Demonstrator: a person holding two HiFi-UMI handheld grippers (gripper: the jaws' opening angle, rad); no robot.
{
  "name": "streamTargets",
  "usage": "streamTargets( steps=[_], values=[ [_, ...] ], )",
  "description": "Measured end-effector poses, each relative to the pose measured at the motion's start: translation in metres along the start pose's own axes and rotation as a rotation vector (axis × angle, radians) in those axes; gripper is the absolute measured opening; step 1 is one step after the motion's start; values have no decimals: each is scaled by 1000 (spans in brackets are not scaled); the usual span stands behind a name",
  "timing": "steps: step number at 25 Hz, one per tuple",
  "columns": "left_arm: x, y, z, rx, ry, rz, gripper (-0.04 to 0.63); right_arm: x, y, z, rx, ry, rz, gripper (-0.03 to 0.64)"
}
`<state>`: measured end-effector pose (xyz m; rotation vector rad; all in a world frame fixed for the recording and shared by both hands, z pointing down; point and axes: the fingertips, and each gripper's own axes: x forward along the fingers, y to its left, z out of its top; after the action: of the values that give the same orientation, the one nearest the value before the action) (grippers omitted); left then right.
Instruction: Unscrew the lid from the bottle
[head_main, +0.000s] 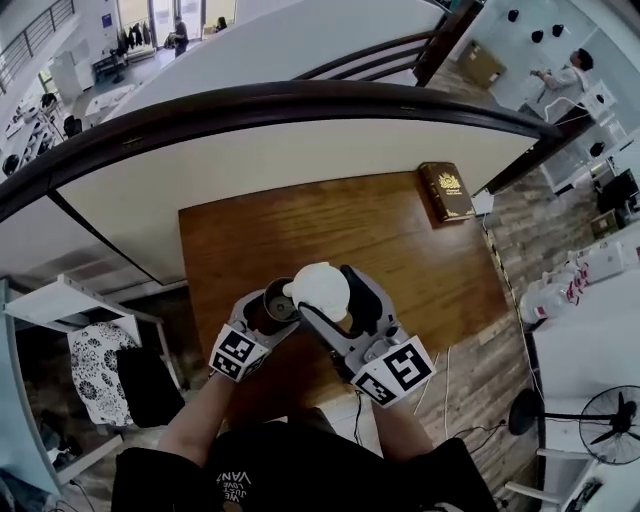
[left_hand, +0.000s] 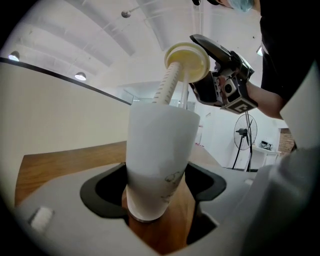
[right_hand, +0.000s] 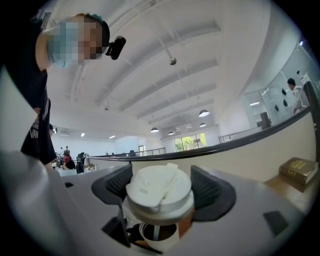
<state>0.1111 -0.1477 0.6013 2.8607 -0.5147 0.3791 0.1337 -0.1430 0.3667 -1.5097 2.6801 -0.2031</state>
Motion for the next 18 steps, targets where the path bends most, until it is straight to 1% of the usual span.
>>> streamTargets(
  steps=[2, 4, 7, 12, 18],
  values=[
    [0, 0, 3, -10, 4, -16, 357, -9, -3, 7, 18, -27, -44, 341],
    [-1, 0, 3, -21, 29, -35, 359, -18, -6, 12, 40, -55, -86, 341],
    [-7, 0, 4, -19, 52, -75, 359, -34, -9, 20, 73, -95, -152, 341],
    [-28, 1, 11, 7, 45, -102, 359, -58, -9, 24, 105, -140, -253, 341],
    [-59, 2, 29, 48, 11, -103, 359, -80, 0, 21, 125, -180, -348, 341]
  ],
)
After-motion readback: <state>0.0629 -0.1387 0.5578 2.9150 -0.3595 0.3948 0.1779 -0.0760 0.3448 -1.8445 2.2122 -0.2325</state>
